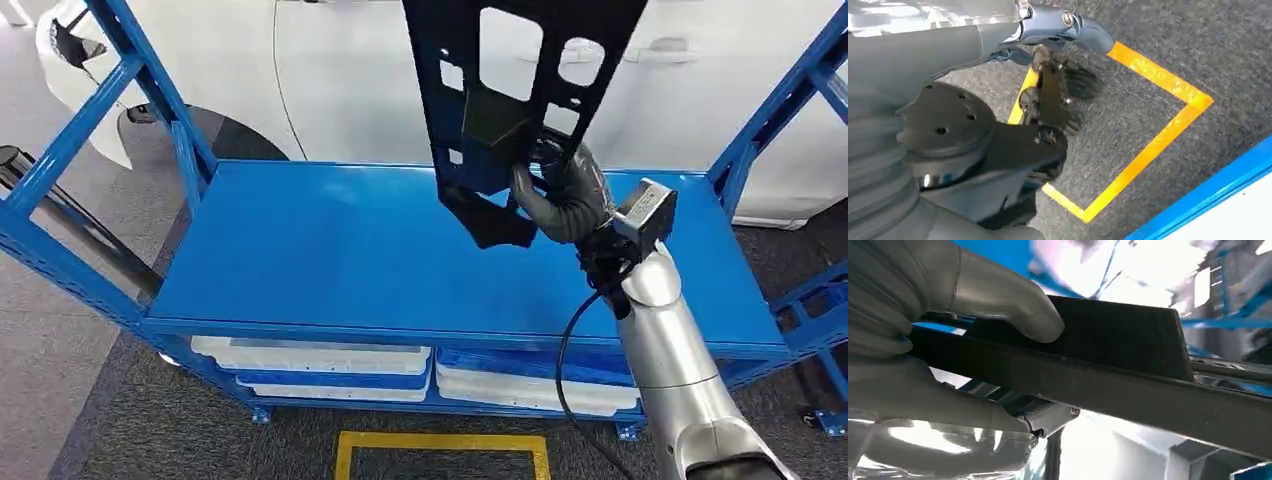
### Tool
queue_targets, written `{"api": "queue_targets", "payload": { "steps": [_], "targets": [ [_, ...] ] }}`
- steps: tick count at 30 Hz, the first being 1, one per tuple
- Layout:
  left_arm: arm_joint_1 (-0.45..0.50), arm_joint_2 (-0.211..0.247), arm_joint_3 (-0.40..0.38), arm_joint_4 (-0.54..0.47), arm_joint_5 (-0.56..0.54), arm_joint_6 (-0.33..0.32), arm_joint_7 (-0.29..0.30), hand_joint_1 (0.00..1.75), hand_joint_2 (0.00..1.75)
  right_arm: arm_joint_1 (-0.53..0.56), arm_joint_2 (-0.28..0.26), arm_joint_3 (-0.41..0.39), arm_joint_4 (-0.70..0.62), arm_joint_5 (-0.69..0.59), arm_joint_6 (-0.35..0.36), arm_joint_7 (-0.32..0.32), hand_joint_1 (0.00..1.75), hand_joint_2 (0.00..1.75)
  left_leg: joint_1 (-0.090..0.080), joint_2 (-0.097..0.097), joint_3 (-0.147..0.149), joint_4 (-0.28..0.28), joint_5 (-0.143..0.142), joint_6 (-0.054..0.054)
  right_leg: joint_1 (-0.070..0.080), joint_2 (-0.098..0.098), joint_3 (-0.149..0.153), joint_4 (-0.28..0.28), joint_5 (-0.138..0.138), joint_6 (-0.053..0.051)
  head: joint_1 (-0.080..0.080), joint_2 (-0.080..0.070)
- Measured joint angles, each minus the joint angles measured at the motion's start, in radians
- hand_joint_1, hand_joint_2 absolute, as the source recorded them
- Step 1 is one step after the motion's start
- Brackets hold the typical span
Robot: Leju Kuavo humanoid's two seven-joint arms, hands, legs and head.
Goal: Take the parts from the cabinet and place them on the table.
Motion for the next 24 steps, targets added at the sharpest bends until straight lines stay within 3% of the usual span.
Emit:
{"api": "queue_targets", "payload": {
  "steps": [3,4,5,8,9,10,11,13,14,15,17,19,20,21,23,24],
  "targets": [
    [0.006,-0.001,0.009,0.0,0.004,0.034,0.061,0.0,1.75,-0.005,0.024,0.0,0.014,-0.106,0.066,0.015,1.75,1.75,-0.004,-0.001,-0.001,-0.004,0.006,0.006,-0.005,-0.001,0.0,-0.007,0.006,0.018,-0.003,0.0],
    [0.008,-0.002,0.01,0.0,-0.001,0.05,0.081,0.0,1.75,-0.007,0.03,0.0,0.017,-0.132,0.079,0.02,1.75,1.75,0.008,0.001,0.007,-0.019,0.015,0.012,-0.003,-0.001,-0.001,-0.005,-0.002,0.024,-0.001,0.0],
    [0.009,-0.003,0.01,0.0,-0.004,0.055,0.09,0.0,1.75,-0.011,0.032,0.0,0.019,-0.152,0.087,0.021,1.75,1.75,0.007,0.001,0.009,-0.024,0.018,0.016,-0.006,-0.002,-0.011,0.019,-0.022,0.029,0.0,0.0],
    [0.011,-0.005,0.01,0.001,-0.007,0.064,0.103,0.0,1.75,-0.01,0.043,0.004,0.026,-0.167,0.094,0.025,1.75,1.75,0.007,0.001,0.007,-0.023,0.018,0.019,-0.012,-0.002,-0.114,0.242,-0.128,0.042,0.0,0.0],
    [0.012,-0.005,0.011,0.001,-0.009,0.066,0.106,0.0,1.75,-0.003,0.044,0.005,0.027,-0.171,0.094,0.027,1.75,1.75,0.007,0.0,0.007,-0.022,0.018,0.019,-0.015,-0.002,-0.141,0.299,-0.141,0.046,0.001,0.0],
    [0.013,-0.005,0.011,0.001,-0.014,0.072,0.108,0.0,1.75,0.004,0.044,0.005,0.027,-0.176,0.092,0.03,1.75,1.75,0.008,-0.001,0.007,-0.021,0.018,0.018,-0.018,-0.003,-0.145,0.303,-0.129,0.049,0.001,0.0],
    [0.013,-0.005,0.011,0.001,-0.015,0.077,0.112,0.0,1.75,0.009,0.045,0.006,0.026,-0.179,0.089,0.033,1.75,1.75,0.009,-0.002,0.007,-0.018,0.017,0.016,-0.021,-0.003,-0.124,0.257,-0.095,0.05,0.001,0.0],
    [0.013,-0.007,0.011,0.001,-0.019,0.086,0.115,0.0,1.75,0.013,0.046,0.008,0.016,-0.184,0.084,0.036,1.75,1.75,0.011,-0.003,0.007,-0.009,0.01,0.008,-0.026,-0.006,-0.03,0.066,-0.002,0.051,0.001,0.0],
    [0.012,-0.007,0.011,0.001,-0.022,0.087,0.116,0.0,1.75,0.013,0.046,0.008,0.011,-0.185,0.083,0.036,1.75,1.75,0.01,-0.003,0.005,-0.004,0.006,0.003,-0.027,-0.007,-0.001,0.002,-0.002,0.047,0.001,0.0],
    [0.011,-0.006,0.011,0.001,-0.024,0.09,0.117,0.0,1.75,0.014,0.047,0.009,0.009,-0.187,0.082,0.037,1.75,1.75,0.004,-0.003,0.002,0.002,0.004,-0.004,-0.017,-0.005,-0.002,0.0,0.001,0.038,0.0,0.0],
    [0.011,-0.007,0.011,0.001,-0.029,0.098,0.125,0.0,1.75,0.022,0.054,0.009,-0.003,-0.189,0.076,0.042,1.75,1.75,0.005,-0.002,0.002,-0.002,0.007,-0.012,-0.014,-0.001,-0.005,0.005,0.001,0.026,-0.001,0.0],
    [0.01,-0.007,0.011,0.001,-0.037,0.106,0.13,0.0,1.75,0.028,0.055,0.009,-0.015,-0.189,0.072,0.048,1.75,1.75,0.007,-0.002,0.001,0.0,0.002,-0.024,-0.02,-0.002,-0.005,-0.003,0.008,0.012,0.0,0.0],
    [0.01,-0.007,0.011,0.001,-0.038,0.109,0.131,0.0,1.75,0.029,0.056,0.01,-0.021,-0.189,0.07,0.05,1.75,1.75,0.011,0.0,-0.005,0.016,-0.015,-0.029,-0.021,-0.003,-0.004,-0.005,0.01,0.006,0.0,0.0],
    [0.01,-0.007,0.011,0.001,-0.039,0.113,0.133,0.0,1.75,0.029,0.059,0.009,-0.027,-0.189,0.07,0.051,1.75,1.75,0.011,0.0,-0.025,0.065,-0.051,-0.033,-0.022,-0.004,-0.006,-0.005,0.011,-0.001,-0.005,0.0],
    [0.01,-0.007,0.011,0.001,-0.039,0.116,0.136,0.0,1.75,0.035,0.064,0.009,-0.032,-0.189,0.069,0.052,1.75,1.75,0.012,0.0,-0.098,0.24,-0.136,-0.04,-0.019,-0.006,-0.007,-0.005,0.012,-0.004,-0.004,0.0],
    [0.01,-0.007,0.011,0.001,-0.039,0.116,0.136,0.0,1.75,0.04,0.064,0.01,-0.032,-0.189,0.068,0.053,1.75,1.75,0.012,0.0,-0.128,0.31,-0.158,-0.042,-0.017,-0.006,-0.008,-0.005,0.012,-0.004,-0.005,0.0]
  ]
}}
